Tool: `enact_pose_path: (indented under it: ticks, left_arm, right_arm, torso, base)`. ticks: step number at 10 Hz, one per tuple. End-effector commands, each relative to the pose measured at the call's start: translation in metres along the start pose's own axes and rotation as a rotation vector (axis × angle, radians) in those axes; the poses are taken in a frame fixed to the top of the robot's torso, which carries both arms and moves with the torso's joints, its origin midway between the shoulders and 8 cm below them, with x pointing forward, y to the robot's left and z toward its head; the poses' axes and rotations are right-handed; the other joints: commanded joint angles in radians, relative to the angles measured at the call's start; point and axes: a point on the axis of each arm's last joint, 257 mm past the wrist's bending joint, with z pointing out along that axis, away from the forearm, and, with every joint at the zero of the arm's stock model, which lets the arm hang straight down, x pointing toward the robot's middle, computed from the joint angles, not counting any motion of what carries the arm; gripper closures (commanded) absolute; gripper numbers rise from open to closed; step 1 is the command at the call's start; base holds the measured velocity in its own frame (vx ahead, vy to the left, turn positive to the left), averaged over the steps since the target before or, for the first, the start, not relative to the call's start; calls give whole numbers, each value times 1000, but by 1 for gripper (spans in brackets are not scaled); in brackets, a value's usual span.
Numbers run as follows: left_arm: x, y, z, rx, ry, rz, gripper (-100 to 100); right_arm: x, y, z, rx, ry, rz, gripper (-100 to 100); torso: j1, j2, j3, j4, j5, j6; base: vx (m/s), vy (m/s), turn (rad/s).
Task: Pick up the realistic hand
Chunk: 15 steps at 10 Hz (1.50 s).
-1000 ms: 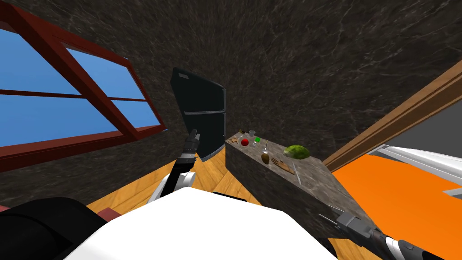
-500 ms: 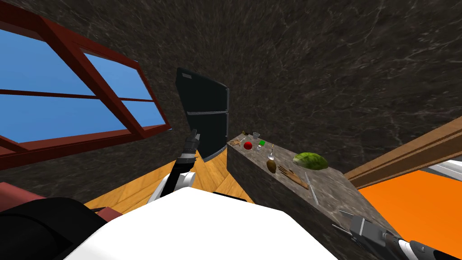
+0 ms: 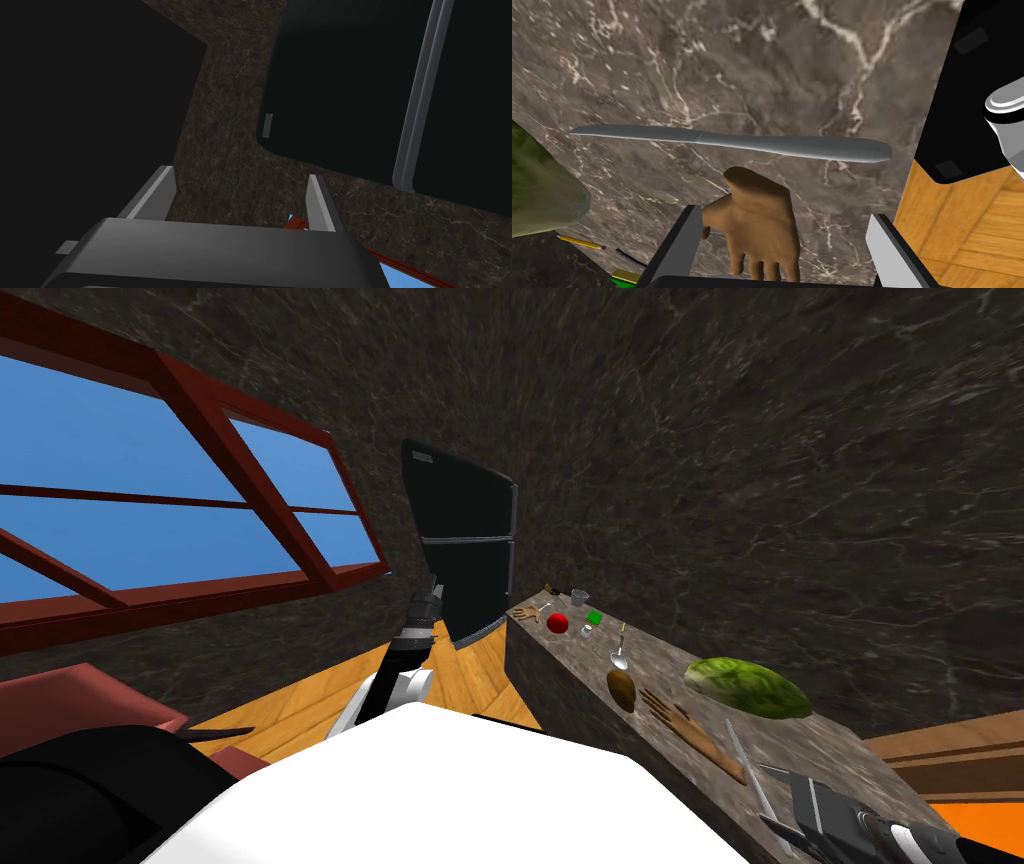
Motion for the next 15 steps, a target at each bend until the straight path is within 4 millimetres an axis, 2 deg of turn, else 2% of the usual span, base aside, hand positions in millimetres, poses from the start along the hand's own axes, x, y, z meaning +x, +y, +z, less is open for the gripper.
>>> enact_pose_path:
  ticks: [1, 2, 3, 6, 7, 8, 12, 13, 14, 15]
  left_arm:
    - [0, 0, 0, 0, 0, 0, 0]
    - [0, 0, 0, 0, 0, 0, 0]
    - [0, 0, 0, 0, 0, 0, 0]
    - [0, 0, 0, 0, 0, 0, 0]
    - [0, 0, 0, 0, 0, 0, 0]
    - [0, 0, 0, 0, 0, 0, 0]
    - [0, 0, 0, 0, 0, 0, 0]
    - [0, 0, 0, 0, 0, 0, 0]
    - [0, 0, 0, 0, 0, 0, 0]
    - [0, 0, 0, 0, 0, 0, 0]
  right_arm:
    - [0, 0, 0, 0, 0, 0, -100]
    - [0, 0, 0, 0, 1, -2, 0]
    - [9, 8, 5, 6, 2, 11, -100]
    - [23, 20, 12, 14, 4, 30, -100]
    - [19, 18, 11, 11, 3, 26, -100]
    - [19, 18, 12, 13, 3, 26, 100]
    - [19, 18, 12, 14, 4, 23, 100]
    - [19, 17, 12, 14, 4, 23, 0]
    - [12, 10, 6, 8, 2, 14, 100]
    - [7, 6, 3, 5, 2, 8, 100]
  torso:
    - [0, 0, 0, 0, 0, 0]
    - [2, 6, 3, 1, 0, 1]
    - [4, 10, 6, 2, 1, 1]
    - [4, 12, 7, 3, 1, 1]
    - [5, 12, 7, 3, 1, 1]
    - [5, 13, 8, 3, 1, 2]
    - [4, 13, 8, 3, 0, 2]
    - [4, 13, 8, 3, 0, 2]
    - [4, 13, 8, 3, 0, 2]
    - [5, 14, 8, 3, 1, 3]
  base:
    - [73, -39, 47]
    - [15, -7, -2]
    - [21, -7, 113]
    - [26, -13, 73]
    - [10, -4, 8]
    - [0, 0, 0]
    - [0, 0, 0]
    - [0, 0, 0]
    - [-18, 8, -114]
    - [-31, 15, -114]
